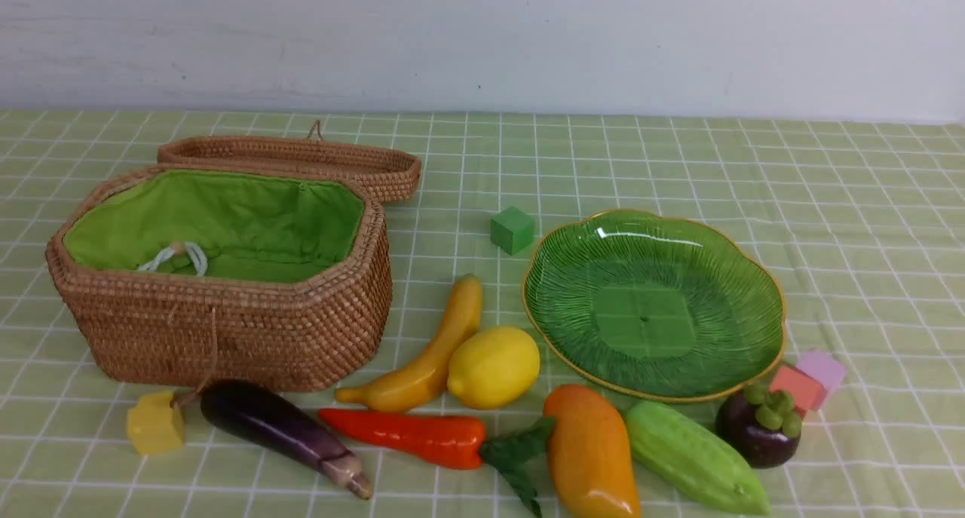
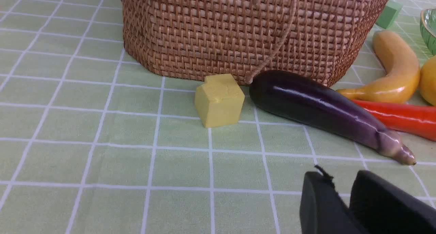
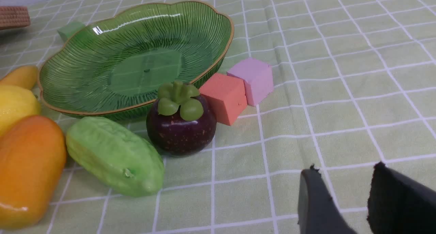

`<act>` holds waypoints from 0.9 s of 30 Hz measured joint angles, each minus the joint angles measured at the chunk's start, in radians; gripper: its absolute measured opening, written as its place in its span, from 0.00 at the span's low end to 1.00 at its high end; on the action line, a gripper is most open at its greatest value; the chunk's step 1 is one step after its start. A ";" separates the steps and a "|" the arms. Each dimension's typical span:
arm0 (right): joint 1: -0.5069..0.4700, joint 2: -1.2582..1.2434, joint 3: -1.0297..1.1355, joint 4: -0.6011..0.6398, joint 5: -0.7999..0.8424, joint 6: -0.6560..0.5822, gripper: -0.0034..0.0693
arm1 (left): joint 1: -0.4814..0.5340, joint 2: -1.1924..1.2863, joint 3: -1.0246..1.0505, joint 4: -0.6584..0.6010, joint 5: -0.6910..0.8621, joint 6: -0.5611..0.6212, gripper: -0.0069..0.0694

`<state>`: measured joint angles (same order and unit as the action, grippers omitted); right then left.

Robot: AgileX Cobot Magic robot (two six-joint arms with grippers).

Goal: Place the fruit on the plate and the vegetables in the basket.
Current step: Use the left arm to grab an eggplant and put it into the left basket

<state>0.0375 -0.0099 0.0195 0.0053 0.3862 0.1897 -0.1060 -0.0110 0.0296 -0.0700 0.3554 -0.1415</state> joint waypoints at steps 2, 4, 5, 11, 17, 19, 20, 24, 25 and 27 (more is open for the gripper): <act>0.000 0.000 0.000 0.000 0.000 0.000 0.38 | 0.000 0.000 0.000 0.000 0.000 0.000 0.27; 0.000 0.000 0.000 0.000 0.000 0.000 0.38 | 0.000 0.000 0.000 0.000 0.000 0.000 0.28; 0.000 0.000 0.000 0.000 0.000 0.000 0.38 | 0.000 0.000 0.000 0.000 0.000 0.000 0.28; 0.000 0.000 0.000 0.000 0.000 0.000 0.38 | 0.000 0.000 0.000 0.000 0.000 0.000 0.28; 0.000 0.000 0.000 0.000 0.000 0.000 0.38 | 0.000 0.000 0.000 0.000 0.000 0.000 0.29; 0.000 0.000 0.000 0.000 0.000 0.000 0.38 | 0.000 0.000 0.000 0.000 0.000 0.000 0.29; 0.000 0.000 0.000 0.000 0.000 0.000 0.38 | 0.000 0.000 0.000 0.000 0.000 0.000 0.29; 0.000 0.000 0.000 0.000 0.000 0.000 0.38 | 0.000 0.000 0.000 0.000 0.000 0.000 0.29; 0.000 0.000 0.000 0.000 0.000 0.000 0.38 | 0.000 0.000 0.000 0.000 0.000 0.000 0.29; 0.000 0.000 0.000 0.000 0.000 0.000 0.38 | 0.000 0.000 0.000 0.000 0.000 0.000 0.29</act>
<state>0.0375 -0.0099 0.0195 0.0053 0.3862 0.1897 -0.1060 -0.0110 0.0296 -0.0700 0.3554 -0.1415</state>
